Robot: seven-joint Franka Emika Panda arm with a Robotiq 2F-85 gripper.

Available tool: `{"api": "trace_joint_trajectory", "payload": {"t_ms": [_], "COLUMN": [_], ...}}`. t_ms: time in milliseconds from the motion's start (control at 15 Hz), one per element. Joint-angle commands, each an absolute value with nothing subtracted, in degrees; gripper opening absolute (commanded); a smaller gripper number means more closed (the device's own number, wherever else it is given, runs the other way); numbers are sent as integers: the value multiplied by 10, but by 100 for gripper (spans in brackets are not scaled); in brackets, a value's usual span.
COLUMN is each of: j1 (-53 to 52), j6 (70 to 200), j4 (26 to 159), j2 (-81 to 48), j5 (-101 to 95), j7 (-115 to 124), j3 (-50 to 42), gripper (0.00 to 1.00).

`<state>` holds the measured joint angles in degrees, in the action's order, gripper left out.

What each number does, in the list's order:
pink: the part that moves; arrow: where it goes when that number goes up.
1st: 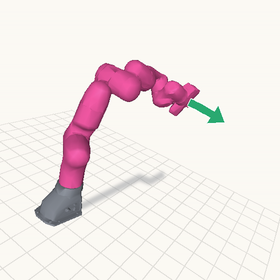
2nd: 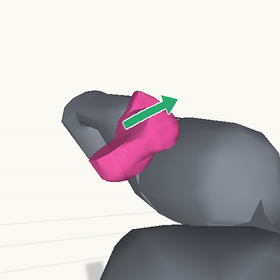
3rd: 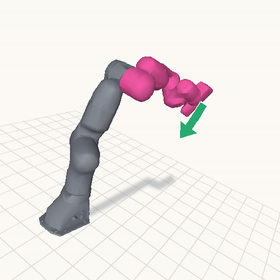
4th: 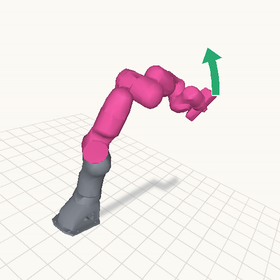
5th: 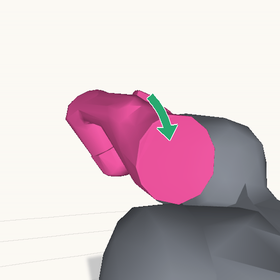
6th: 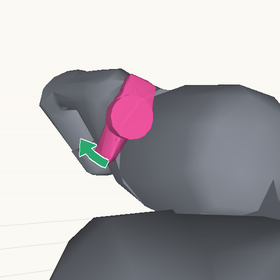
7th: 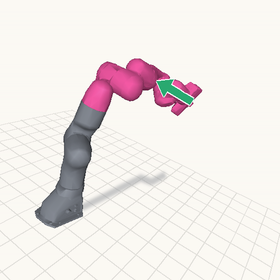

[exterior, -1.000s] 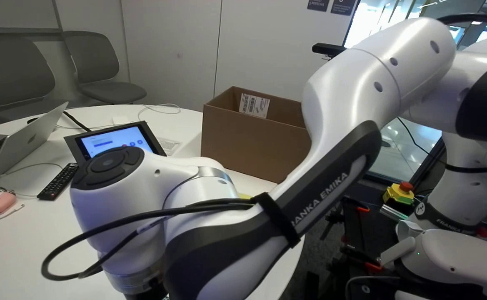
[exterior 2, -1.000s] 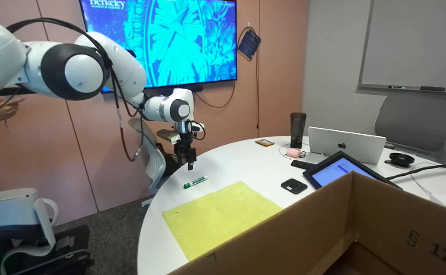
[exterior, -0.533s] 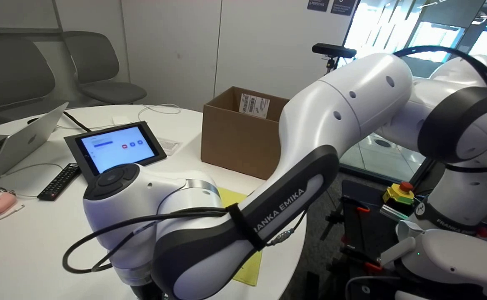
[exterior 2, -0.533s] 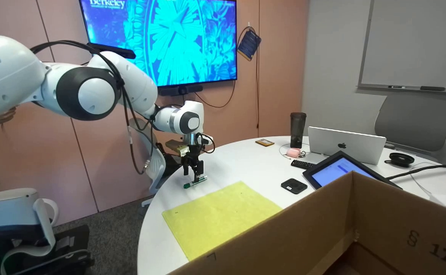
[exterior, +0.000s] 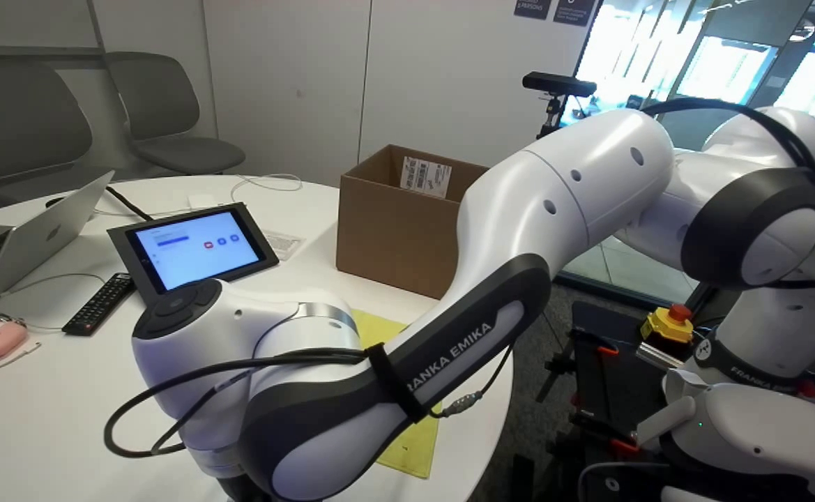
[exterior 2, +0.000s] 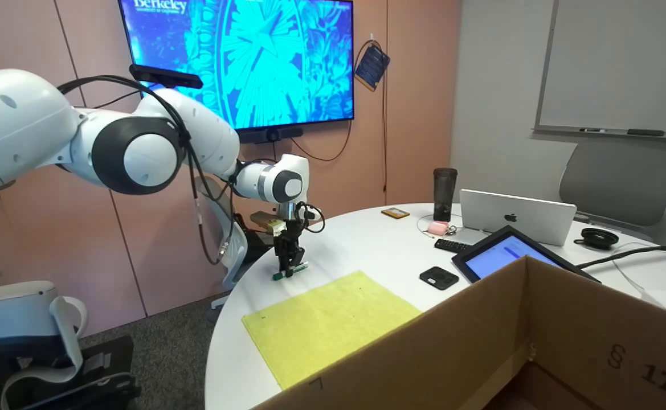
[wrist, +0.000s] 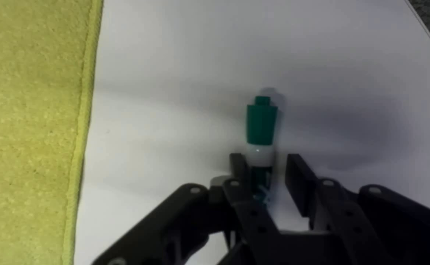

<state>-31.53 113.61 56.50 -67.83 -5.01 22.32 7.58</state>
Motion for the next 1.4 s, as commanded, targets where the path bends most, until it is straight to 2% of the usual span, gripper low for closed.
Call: {"api": "trace_joint_trajectory", "payload": {"t_ms": [0,200,533,1333], "j1": [-315,-311,-306,-245], "j6": [1100,1087,1111,1345], "j4": [503,507,581,894], "j2": [-713,-703,-634,-420], "j5": [-34,-40,-39,-12], "j7": [210,219,222,365], "j3": [74,80,85,67], "gripper": [3,6,5,6]}}
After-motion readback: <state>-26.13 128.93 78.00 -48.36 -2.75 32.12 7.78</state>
